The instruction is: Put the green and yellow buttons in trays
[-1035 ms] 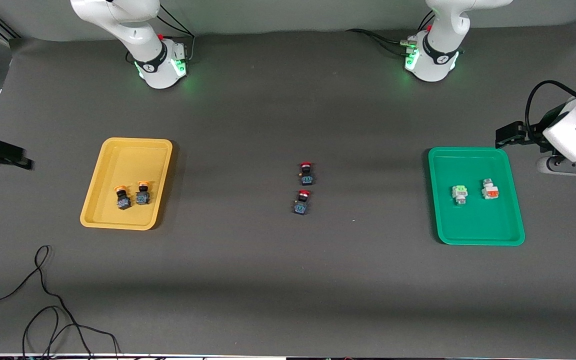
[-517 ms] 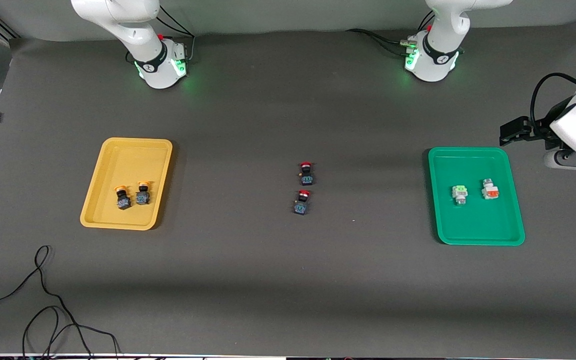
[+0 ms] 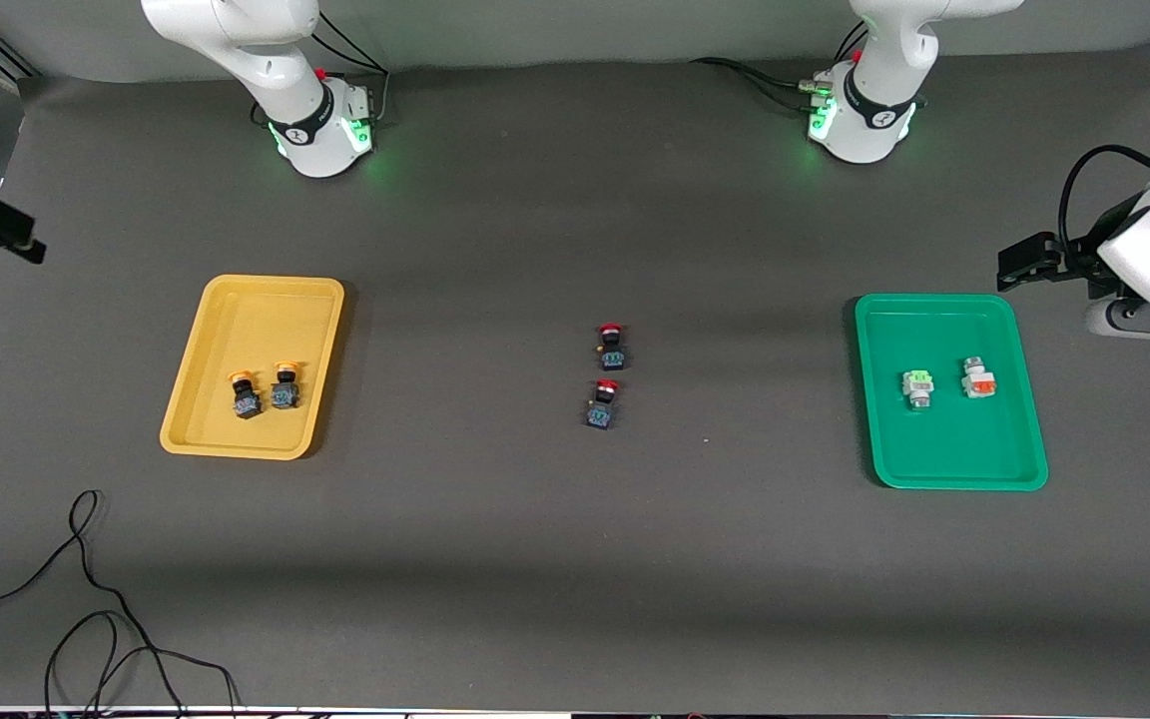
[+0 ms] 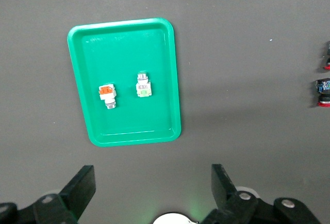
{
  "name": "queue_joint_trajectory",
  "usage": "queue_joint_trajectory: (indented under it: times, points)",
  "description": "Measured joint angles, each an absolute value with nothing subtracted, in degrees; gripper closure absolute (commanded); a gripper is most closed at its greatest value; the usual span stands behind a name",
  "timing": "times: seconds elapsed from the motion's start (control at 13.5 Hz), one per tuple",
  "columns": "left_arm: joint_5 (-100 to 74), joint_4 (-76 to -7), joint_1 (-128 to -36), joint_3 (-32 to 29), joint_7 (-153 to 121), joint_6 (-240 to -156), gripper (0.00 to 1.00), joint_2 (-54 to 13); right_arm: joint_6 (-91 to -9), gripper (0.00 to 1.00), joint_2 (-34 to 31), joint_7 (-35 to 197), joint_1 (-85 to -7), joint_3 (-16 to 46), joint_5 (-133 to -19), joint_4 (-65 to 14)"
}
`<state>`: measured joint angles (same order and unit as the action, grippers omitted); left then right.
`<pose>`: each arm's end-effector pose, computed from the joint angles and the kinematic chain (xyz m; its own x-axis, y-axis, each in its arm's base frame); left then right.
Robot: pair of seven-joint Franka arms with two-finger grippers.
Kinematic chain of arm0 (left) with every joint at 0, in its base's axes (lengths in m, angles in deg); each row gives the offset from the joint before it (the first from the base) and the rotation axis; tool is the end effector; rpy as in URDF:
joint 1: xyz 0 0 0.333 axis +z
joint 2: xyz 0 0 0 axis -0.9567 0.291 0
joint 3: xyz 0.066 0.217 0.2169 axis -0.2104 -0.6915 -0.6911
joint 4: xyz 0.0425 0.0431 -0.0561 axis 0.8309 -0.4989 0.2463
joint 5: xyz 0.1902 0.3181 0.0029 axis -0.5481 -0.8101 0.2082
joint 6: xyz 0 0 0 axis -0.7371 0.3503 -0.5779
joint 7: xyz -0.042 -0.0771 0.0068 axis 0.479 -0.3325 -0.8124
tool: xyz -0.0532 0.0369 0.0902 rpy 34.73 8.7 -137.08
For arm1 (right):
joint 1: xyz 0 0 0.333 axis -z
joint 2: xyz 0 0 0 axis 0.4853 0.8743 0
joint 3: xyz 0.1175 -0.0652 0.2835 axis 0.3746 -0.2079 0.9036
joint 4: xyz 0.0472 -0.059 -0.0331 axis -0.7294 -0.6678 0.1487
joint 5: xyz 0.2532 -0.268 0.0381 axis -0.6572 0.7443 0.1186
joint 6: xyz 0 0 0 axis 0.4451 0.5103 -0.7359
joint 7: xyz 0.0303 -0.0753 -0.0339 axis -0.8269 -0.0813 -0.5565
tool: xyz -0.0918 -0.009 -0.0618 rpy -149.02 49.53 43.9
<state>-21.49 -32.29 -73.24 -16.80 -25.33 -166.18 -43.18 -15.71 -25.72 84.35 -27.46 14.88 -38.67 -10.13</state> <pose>0.5363 -0.0303 0.5817 0.9854 -0.1038 -0.1346 -0.1032 -0.9946 0.0116 0.5093 -0.0639 0.6616 0.9952 -0.0939 -0.0287 -0.0937 -0.9956 0.0080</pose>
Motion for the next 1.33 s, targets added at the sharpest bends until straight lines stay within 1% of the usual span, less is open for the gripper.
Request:
queue_joint_trajectory:
  times: [0.07,0.22,0.74,0.89,1.03,1.18,1.33]
  points:
    - [-21.5,-32.3,-73.3,-16.8,-25.3,-166.2,0.00,-43.2,-16.0,0.00,-25.7,84.4,-27.3,12.6,-40.5,-10.0]
    - [-21.5,-32.3,-73.3,-16.8,-25.3,-166.2,0.00,-43.2,-16.0,0.00,-25.7,84.4,-26.8,11.0,-41.7,-9.8]
    - [-21.5,-32.3,-73.3,-16.8,-25.3,-166.2,0.00,-43.2,-16.0,0.00,-25.7,84.4,-27.1,11.6,-41.8,-9.7]
    - [-21.5,-32.3,-73.3,-16.8,-25.3,-166.2,0.00,-43.2,-13.9,0.00,-25.7,84.4,-27.1,12.9,-41.8,-9.8]
    - [-21.5,-32.3,-73.3,-16.8,-25.3,-166.2,0.00,-43.2,-11.3,0.00,-25.6,84.4,-27.2,15.4,-41.7,-10.6]
    - [-21.5,-32.3,-73.3,-16.8,-25.3,-166.2,0.00,-43.2,-11.0,0.00,-25.6,84.4,-27.3,16.7,-41.3,-11.1]
    - [-21.5,-32.3,-73.3,-16.8,-25.3,-166.2,0.00,-43.2,-11.0,0.00,-25.6,84.2,-27.2,16.6,-40.9,-11.2]
